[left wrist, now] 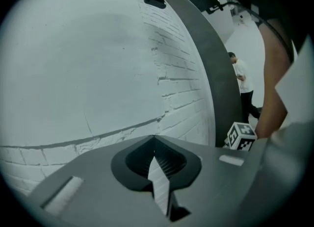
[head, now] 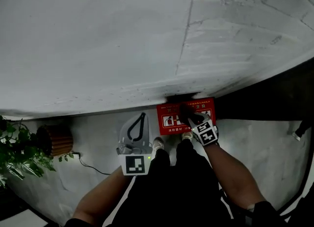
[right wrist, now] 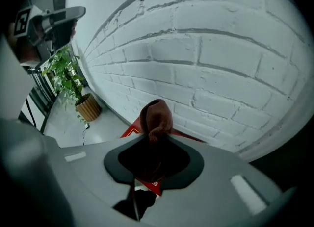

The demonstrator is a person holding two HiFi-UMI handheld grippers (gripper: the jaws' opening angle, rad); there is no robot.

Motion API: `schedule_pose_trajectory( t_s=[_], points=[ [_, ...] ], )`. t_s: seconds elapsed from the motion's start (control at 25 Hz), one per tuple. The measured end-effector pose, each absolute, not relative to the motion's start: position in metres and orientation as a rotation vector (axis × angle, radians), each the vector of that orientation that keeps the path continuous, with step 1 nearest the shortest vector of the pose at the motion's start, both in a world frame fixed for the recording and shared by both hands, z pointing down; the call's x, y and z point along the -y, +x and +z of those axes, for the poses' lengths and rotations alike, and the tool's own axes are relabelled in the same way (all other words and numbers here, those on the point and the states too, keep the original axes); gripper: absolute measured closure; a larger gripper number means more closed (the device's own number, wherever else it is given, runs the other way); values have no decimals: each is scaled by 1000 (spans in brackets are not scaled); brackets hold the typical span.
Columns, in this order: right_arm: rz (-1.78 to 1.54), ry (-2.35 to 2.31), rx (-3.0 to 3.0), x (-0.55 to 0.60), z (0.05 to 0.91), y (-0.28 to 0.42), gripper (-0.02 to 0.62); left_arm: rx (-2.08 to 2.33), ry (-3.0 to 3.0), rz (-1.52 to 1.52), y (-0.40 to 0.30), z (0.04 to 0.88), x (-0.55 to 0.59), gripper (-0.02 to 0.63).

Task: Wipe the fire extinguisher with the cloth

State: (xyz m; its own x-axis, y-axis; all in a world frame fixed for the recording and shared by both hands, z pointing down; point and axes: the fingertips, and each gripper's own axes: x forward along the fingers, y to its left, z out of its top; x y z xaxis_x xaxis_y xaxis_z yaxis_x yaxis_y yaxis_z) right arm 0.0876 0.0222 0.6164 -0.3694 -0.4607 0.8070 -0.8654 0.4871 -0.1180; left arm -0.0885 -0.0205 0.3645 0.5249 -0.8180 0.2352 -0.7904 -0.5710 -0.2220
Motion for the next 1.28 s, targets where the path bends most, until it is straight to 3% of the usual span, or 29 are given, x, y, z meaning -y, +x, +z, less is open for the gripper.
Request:
schedule_pose_trajectory(
  t_s=[0.4, 0.88, 1.28],
  points=[
    [724, 1013, 2036, -1, 652, 36, 526, -1327, -2692, -572, -96, 377, 24, 606],
    [722, 780, 2089, 32, 715, -53, 526, -1437, -2563, -820, -158, 391, 6, 606],
    [774, 812, 2050, 37, 743, -35, 529, -1475, -2525, -858, -167, 387, 5, 606]
  ],
)
